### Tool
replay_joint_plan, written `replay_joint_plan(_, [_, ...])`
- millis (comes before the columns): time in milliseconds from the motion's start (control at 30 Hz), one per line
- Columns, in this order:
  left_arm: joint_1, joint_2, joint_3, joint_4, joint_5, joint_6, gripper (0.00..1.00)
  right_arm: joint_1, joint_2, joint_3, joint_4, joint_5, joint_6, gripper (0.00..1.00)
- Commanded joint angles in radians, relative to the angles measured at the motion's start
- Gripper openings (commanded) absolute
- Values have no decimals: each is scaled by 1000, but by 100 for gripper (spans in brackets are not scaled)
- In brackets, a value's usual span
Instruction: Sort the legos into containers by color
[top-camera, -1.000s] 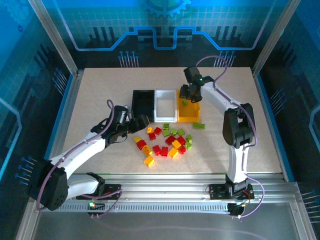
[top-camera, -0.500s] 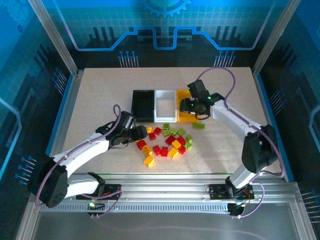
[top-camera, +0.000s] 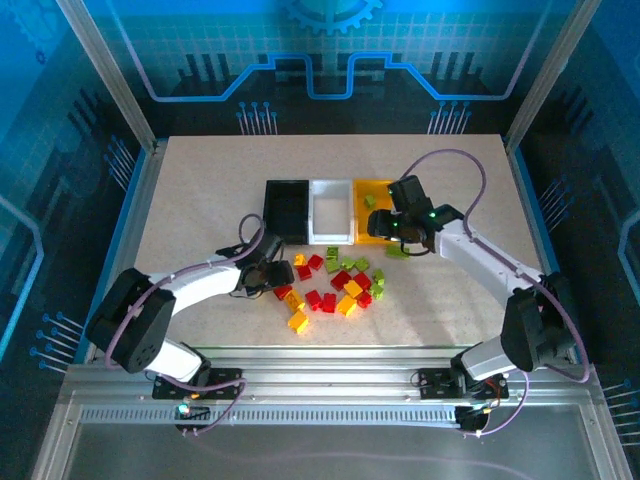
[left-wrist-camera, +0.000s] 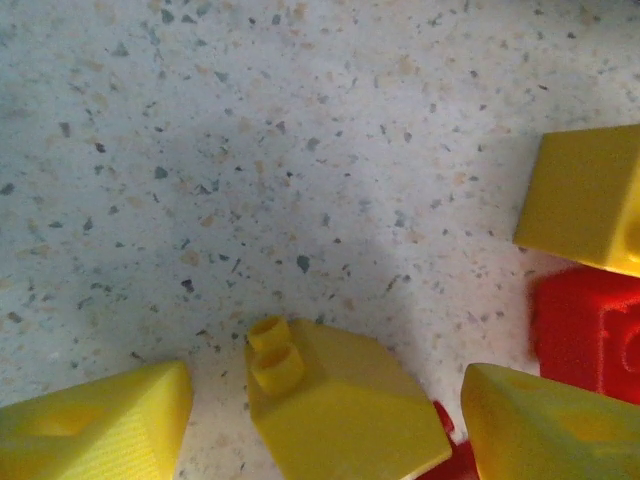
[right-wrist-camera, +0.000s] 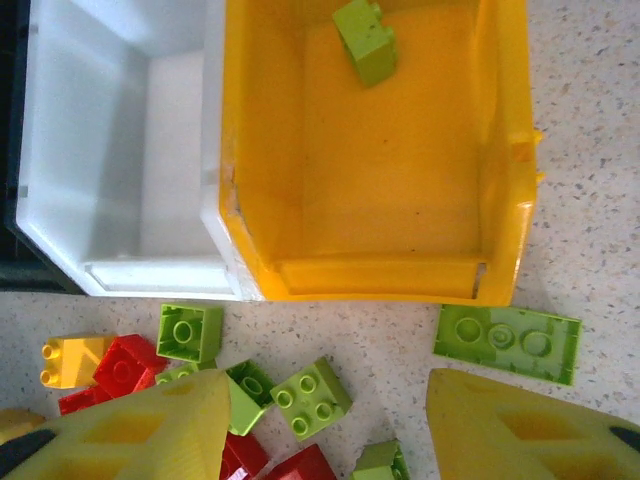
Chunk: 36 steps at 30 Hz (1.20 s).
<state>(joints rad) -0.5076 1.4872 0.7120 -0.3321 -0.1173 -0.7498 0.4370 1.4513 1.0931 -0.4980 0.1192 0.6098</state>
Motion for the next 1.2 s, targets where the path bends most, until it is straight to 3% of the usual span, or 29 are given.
replay_joint_plan(0, [4,36,11,21,6,-41,69,-25,-29,-33,21,-1,14,56])
replay_joint_plan(567, [4,-19,13,-26,-46,-31,30,-57,-54,-64,37,-10,22,56])
replay_joint_plan(900, [9,-157,235,-138,-142,54,29,-61,-77,-84,48,-25,34,56])
replay_joint_plan(1167, [106,126,560,-109,-169,121,28,-60,-83,-97,33,-32,36,56])
